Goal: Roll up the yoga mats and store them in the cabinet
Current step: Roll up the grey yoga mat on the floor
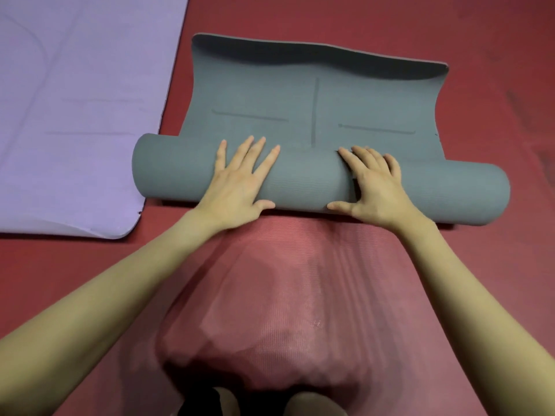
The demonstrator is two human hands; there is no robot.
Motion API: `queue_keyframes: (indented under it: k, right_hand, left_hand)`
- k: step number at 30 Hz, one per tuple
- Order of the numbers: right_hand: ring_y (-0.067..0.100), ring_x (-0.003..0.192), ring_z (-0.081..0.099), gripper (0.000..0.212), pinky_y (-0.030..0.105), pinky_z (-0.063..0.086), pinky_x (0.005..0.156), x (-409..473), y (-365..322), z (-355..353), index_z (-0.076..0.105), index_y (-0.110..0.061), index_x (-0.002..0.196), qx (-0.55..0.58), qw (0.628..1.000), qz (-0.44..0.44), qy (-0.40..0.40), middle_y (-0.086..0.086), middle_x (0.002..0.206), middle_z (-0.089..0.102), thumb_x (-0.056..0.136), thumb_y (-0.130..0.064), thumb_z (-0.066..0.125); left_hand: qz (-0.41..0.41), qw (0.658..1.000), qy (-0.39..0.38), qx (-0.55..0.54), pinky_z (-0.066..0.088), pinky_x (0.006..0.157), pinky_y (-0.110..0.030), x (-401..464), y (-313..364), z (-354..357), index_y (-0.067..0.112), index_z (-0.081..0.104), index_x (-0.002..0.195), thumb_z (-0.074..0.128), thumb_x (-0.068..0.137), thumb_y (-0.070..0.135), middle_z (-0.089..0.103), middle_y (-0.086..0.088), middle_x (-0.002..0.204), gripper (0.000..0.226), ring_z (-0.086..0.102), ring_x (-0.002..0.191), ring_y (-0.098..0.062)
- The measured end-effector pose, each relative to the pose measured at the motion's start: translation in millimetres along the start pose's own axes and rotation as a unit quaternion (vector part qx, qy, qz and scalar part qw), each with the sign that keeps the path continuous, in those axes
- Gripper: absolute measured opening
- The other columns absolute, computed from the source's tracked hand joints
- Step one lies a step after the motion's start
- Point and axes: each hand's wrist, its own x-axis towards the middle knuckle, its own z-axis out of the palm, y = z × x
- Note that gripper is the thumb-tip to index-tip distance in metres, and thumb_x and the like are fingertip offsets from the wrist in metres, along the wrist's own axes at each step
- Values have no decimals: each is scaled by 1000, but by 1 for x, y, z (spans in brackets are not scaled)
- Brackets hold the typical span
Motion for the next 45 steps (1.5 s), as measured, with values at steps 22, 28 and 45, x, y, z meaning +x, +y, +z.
queue_keyframes:
  k: [22, 28, 45]
  right_hand:
    - [31, 130, 39, 122, 50, 23, 105, 45, 11, 0, 33, -27, 147, -105, 994, 5, 35, 6, 144, 43, 39, -45, 88]
    - [31, 126, 43, 119, 50, 26, 103, 1, 7, 6, 40, -29, 144, -72, 997, 5, 41, 6, 140, 48, 37, -49, 87]
    - [23, 135, 33, 130, 44, 15, 113, -17, -2, -15, 27, -35, 148, -24, 992, 15, -119, -4, 146, 38, 36, -48, 92]
  left_hand:
    - [-31, 999, -19, 23, 17, 112, -57, 49, -24, -13, 27, 27, 150, 83, 53, 59, 34, -13, 148, 116, 29, 136, -30]
    - [-53, 998, -23, 2, 21, 110, -57, 2, 5, -17, 29, 32, 148, 84, 49, 59, 39, -12, 145, 115, 32, 134, -29]
    - [16, 998, -53, 35, 6, 117, -57, -44, 37, -12, 19, 3, 154, 77, 60, 63, 16, -18, 157, 127, 11, 147, -30]
